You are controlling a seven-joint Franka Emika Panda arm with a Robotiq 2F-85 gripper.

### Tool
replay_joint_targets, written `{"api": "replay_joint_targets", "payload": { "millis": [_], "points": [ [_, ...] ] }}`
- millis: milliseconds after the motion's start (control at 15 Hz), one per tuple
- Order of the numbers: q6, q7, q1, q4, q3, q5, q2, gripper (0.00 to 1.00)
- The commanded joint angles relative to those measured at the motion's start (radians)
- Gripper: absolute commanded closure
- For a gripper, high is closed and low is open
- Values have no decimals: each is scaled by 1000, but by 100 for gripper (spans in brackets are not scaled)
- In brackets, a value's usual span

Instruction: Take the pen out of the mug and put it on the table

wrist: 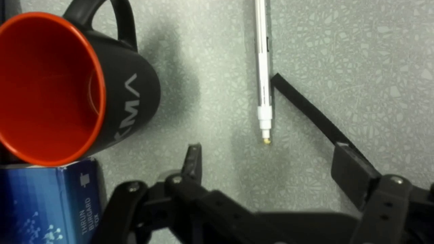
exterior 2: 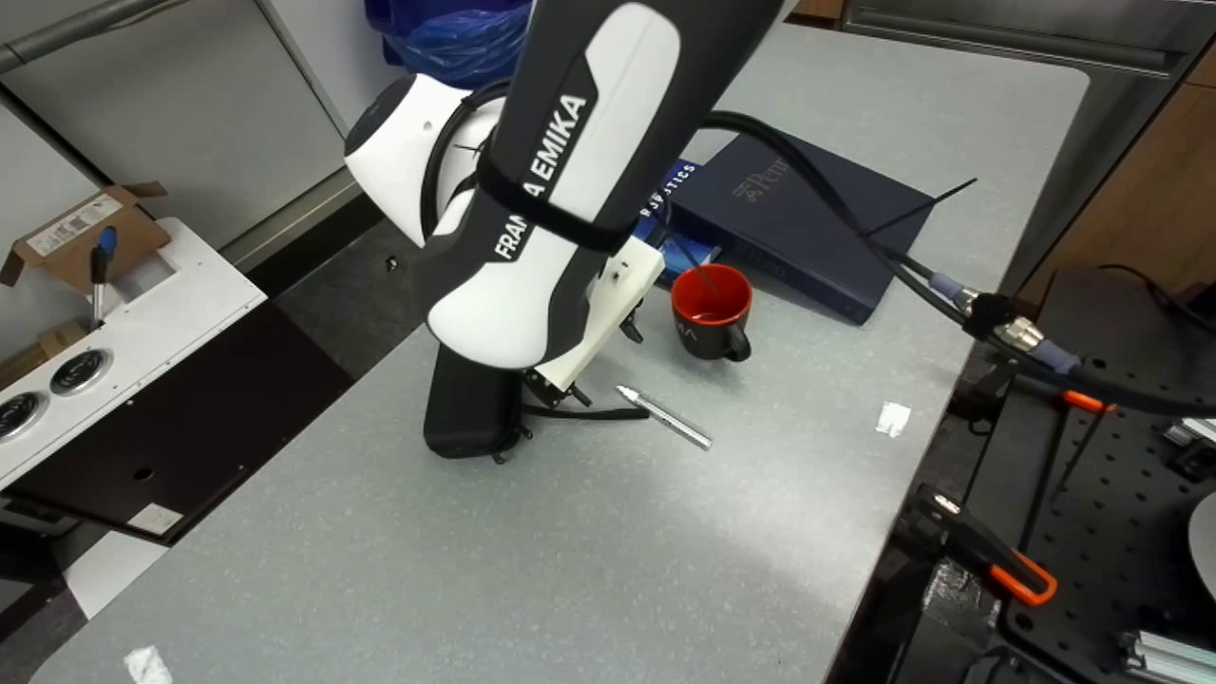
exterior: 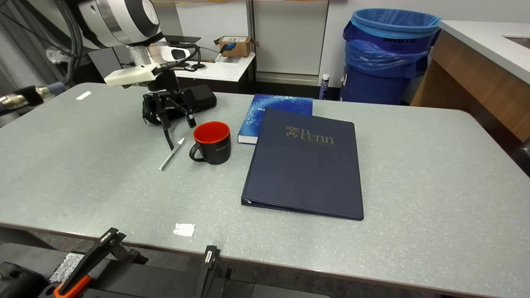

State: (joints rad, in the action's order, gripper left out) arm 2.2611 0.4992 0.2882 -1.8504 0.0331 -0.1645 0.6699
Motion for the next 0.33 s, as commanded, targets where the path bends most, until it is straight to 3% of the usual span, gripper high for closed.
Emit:
{"api": "replay_joint_targets", "payload": {
  "millis": [0, 267],
  "points": [
    [-2, -2, 2, 2, 3, 4, -3, 0],
    [-2, -2, 1, 2, 3, 4, -10, 0]
  ]
}}
